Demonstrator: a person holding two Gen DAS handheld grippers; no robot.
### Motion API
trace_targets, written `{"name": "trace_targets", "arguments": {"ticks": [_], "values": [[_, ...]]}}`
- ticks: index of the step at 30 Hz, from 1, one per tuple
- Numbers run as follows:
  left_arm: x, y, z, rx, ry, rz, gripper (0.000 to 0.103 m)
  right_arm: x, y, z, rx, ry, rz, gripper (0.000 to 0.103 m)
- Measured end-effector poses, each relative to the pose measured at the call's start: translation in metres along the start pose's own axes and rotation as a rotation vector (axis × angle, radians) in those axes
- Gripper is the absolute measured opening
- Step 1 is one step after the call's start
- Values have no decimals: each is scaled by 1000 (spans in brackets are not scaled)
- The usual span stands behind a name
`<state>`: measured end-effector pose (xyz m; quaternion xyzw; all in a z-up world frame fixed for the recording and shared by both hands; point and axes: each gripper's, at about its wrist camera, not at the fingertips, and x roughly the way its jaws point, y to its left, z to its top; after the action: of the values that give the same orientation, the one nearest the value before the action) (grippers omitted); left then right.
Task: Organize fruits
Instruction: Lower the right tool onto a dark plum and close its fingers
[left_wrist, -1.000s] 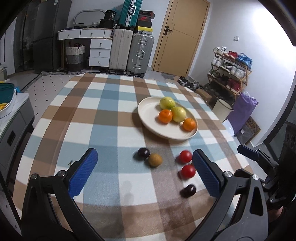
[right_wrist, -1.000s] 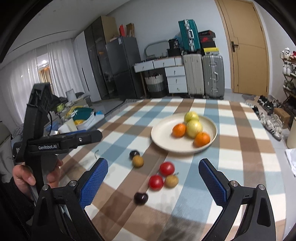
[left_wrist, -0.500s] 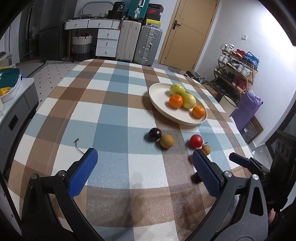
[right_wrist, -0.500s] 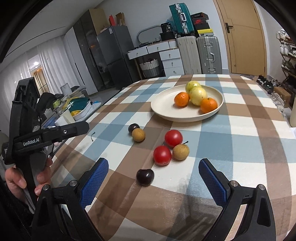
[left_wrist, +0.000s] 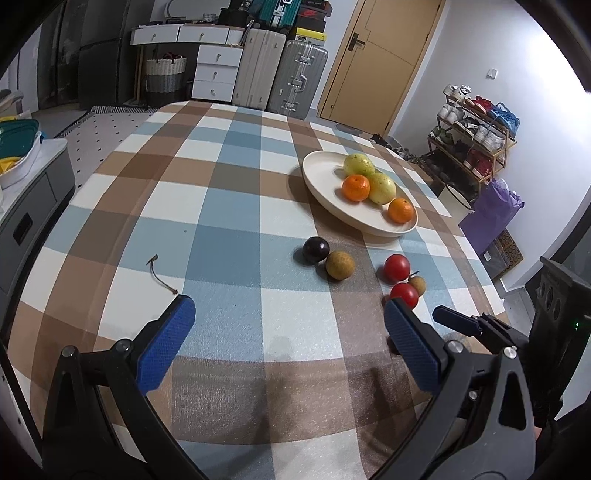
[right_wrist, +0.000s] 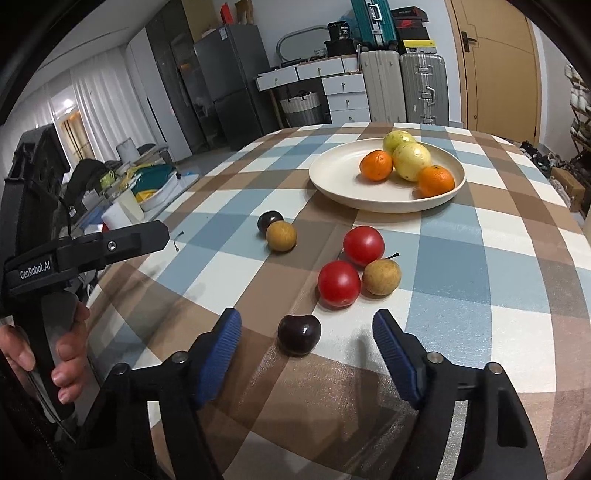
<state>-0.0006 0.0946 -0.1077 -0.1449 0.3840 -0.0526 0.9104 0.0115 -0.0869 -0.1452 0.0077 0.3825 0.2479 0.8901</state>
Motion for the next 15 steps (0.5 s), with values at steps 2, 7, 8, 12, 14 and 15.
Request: {"name": "trace_targets", "arguments": {"ticks": [2,7,8,12,14,15], "values": [[1,2,-2,-8,6,-2,102,2,3,0,-16,6,-4,62],[2,7,-5,-20,14,-1,102,13,7,-4,-27,63,14,38],[3,8,-4,-27,18,-6,102,13,7,-5,-29,62,19,30],[6,9,-4,-37,32,-18,102,13,3,-6,-10,53,40,26],[8,9,-4,-40,34,-18,102,13,1,-7,2,49,53,26],[9,9,-3,-40,36,-17,102,12,2,-7,2,45,52,26]]}}
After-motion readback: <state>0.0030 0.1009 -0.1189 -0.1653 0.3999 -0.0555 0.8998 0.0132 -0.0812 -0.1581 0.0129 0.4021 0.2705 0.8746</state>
